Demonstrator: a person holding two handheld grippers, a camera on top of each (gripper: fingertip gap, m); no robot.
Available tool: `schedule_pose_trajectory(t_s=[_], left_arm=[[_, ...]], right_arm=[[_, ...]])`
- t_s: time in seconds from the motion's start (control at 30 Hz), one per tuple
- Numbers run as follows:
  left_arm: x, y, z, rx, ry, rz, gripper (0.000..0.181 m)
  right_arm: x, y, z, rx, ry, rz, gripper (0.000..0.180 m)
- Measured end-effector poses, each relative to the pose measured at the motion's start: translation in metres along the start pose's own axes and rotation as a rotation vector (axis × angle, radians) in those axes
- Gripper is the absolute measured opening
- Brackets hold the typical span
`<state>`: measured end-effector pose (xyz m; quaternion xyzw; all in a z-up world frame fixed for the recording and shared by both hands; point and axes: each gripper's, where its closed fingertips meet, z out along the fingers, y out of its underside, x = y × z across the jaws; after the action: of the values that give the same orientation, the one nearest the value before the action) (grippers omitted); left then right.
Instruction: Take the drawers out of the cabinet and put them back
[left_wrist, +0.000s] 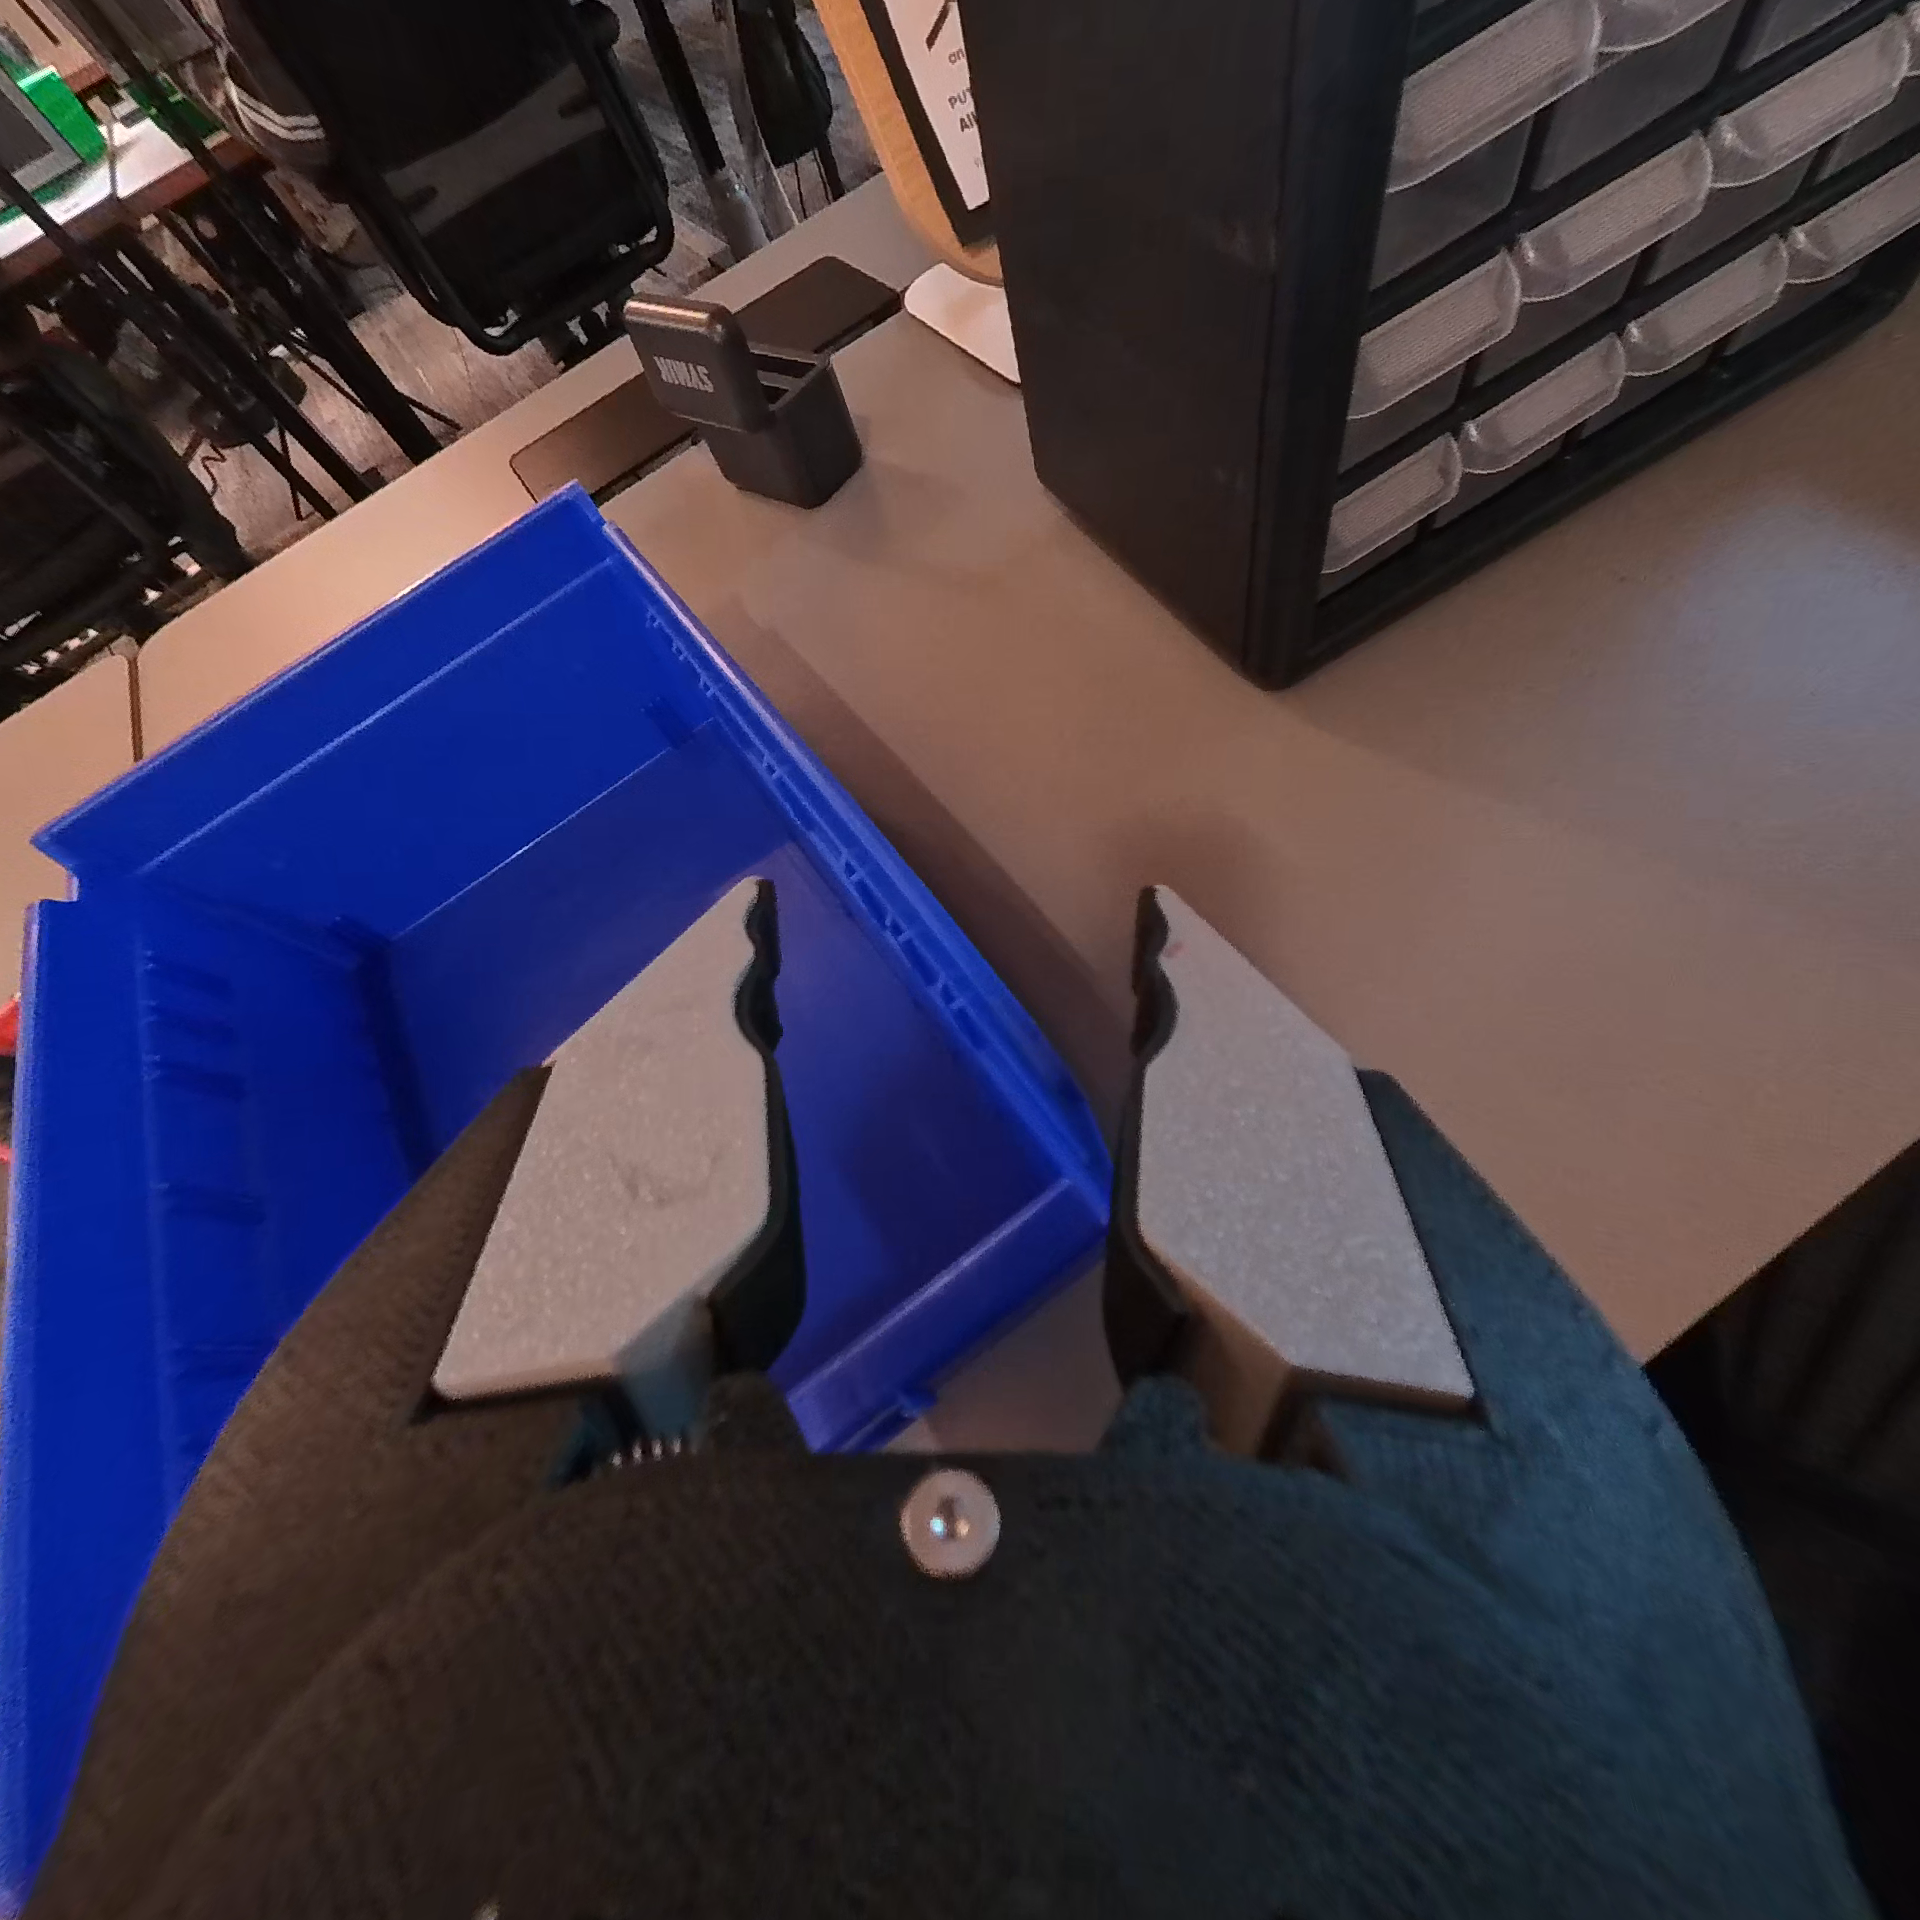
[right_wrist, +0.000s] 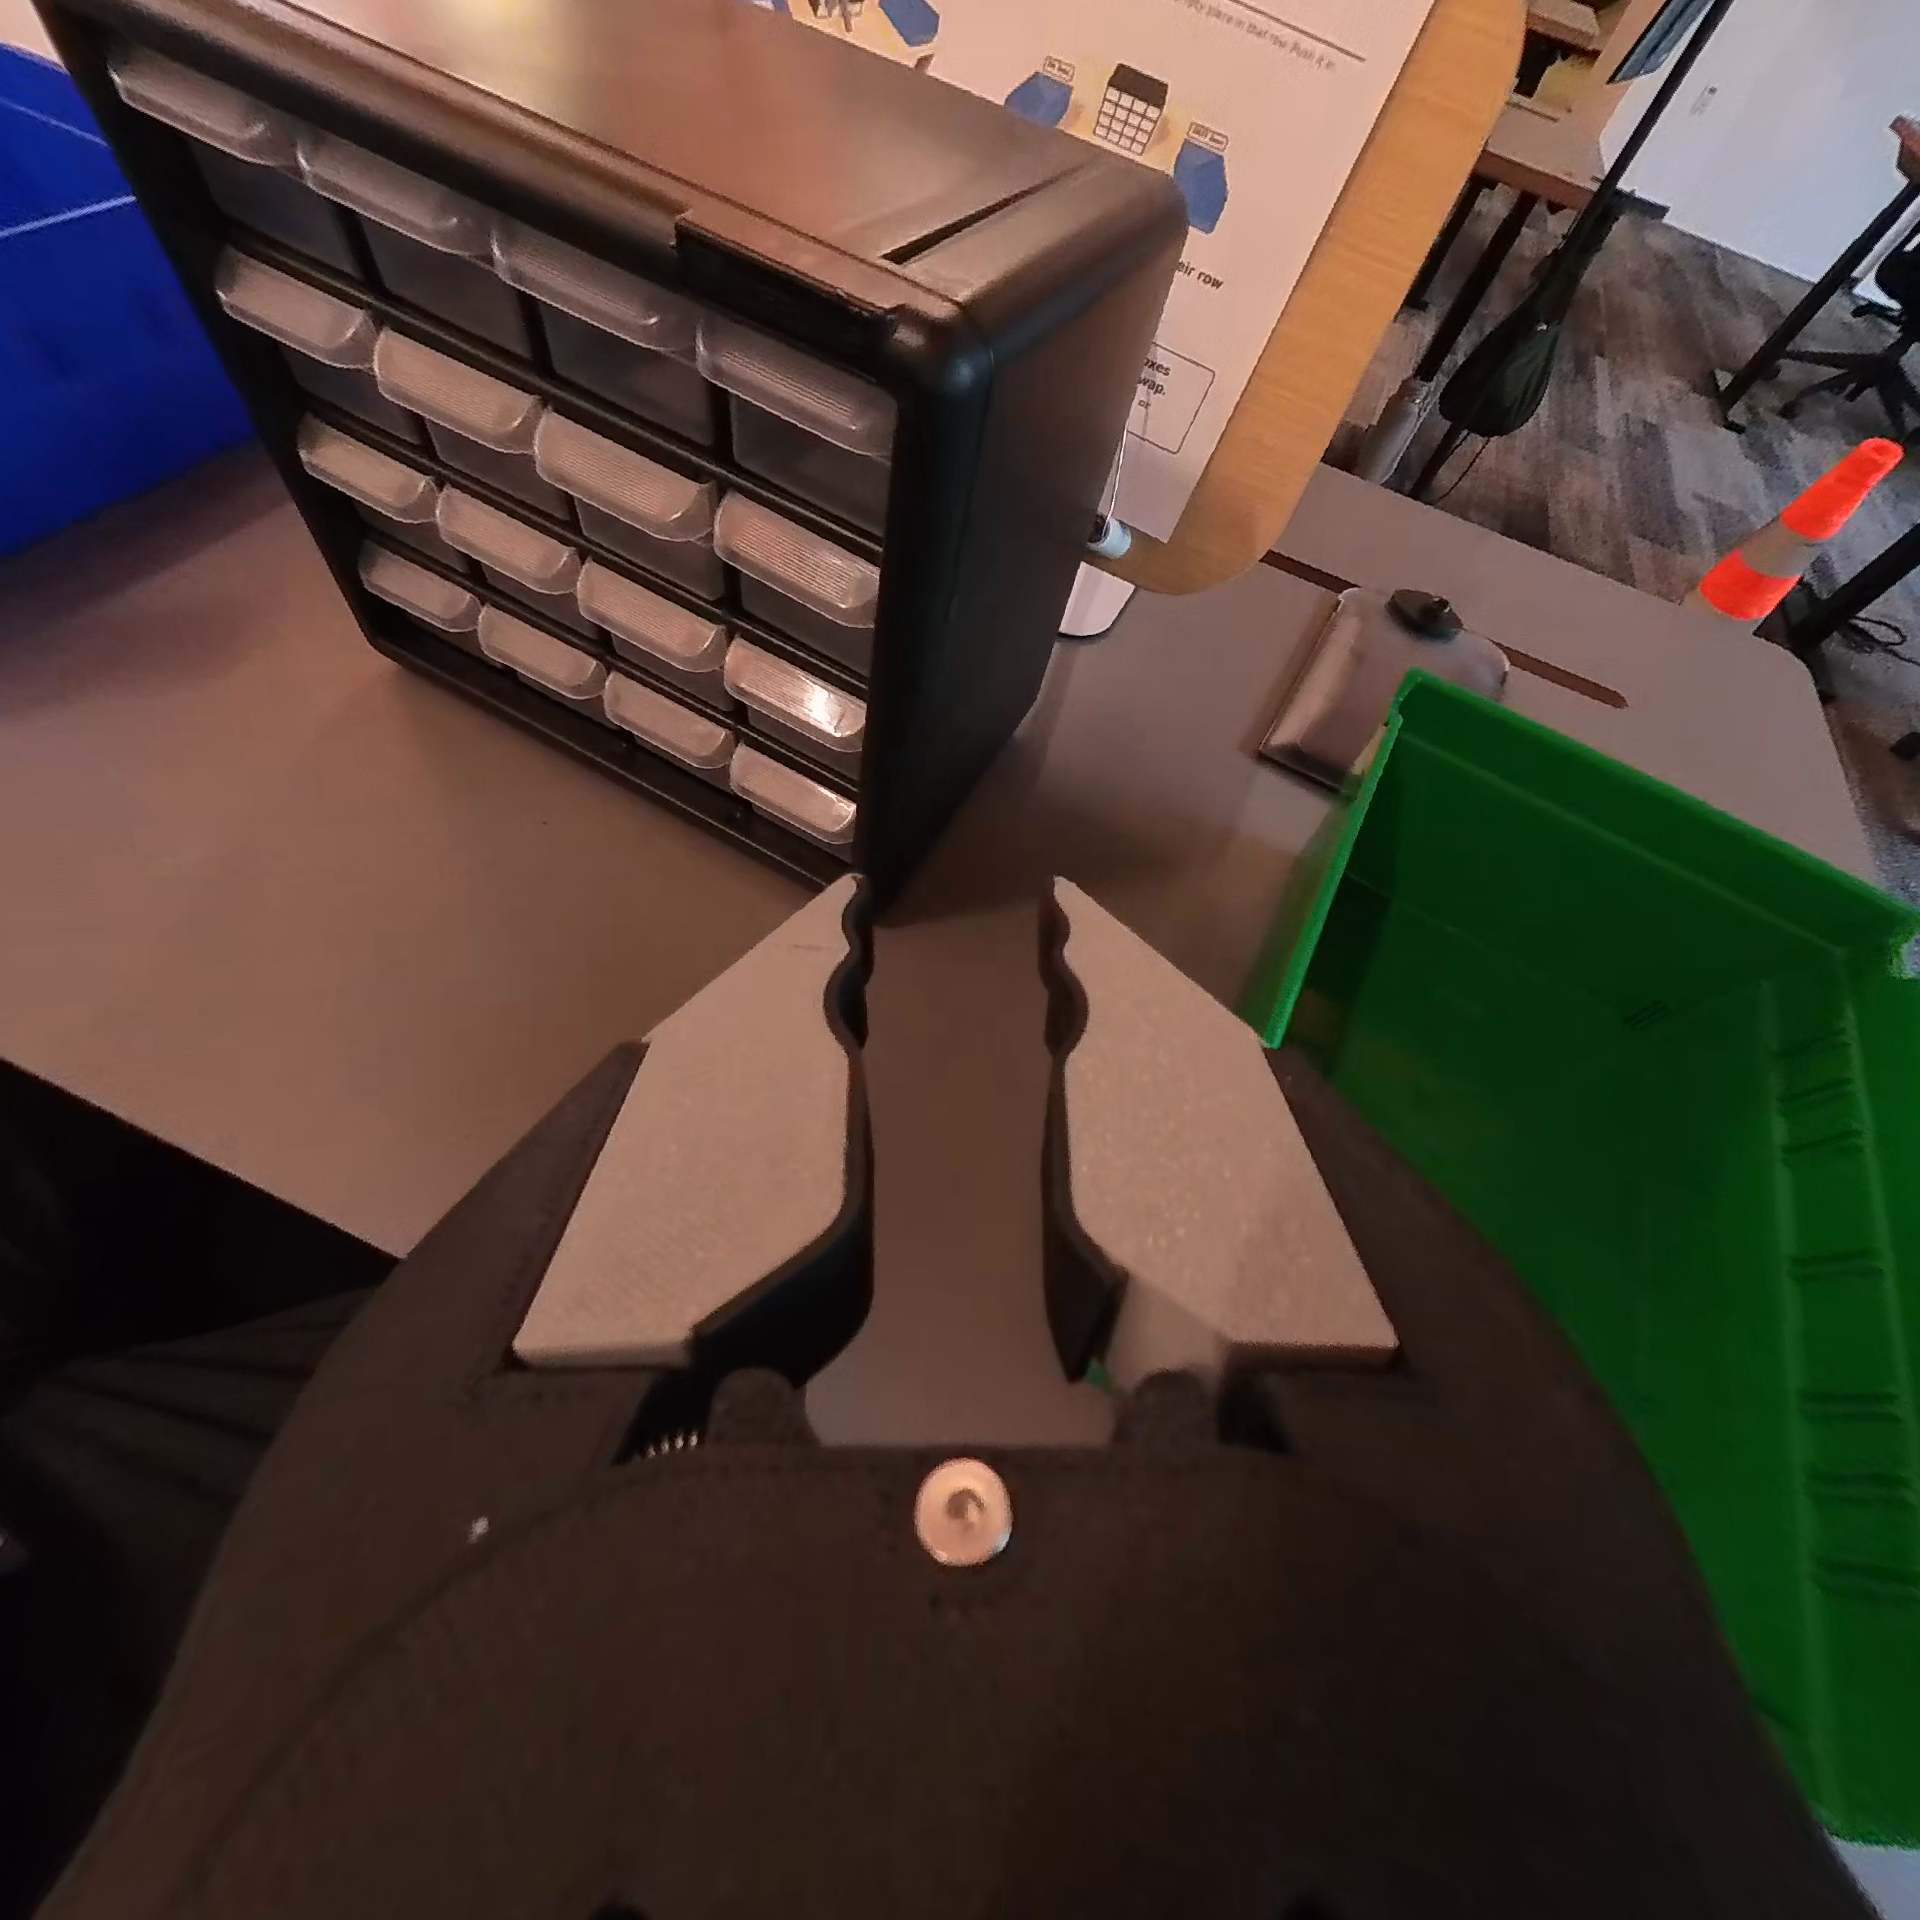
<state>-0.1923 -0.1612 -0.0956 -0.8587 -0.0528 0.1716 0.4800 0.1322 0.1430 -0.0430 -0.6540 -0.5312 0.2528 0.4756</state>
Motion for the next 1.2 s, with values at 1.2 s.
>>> schedule_pose_trajectory(t_s=[1.2], left_arm=[[0.002, -0.018, -0.003, 0.087, -0.013, -0.007, 0.043]], right_arm=[[-0.042, -0.003, 0.048, -0.022, -0.096, 0.122, 0.059]])
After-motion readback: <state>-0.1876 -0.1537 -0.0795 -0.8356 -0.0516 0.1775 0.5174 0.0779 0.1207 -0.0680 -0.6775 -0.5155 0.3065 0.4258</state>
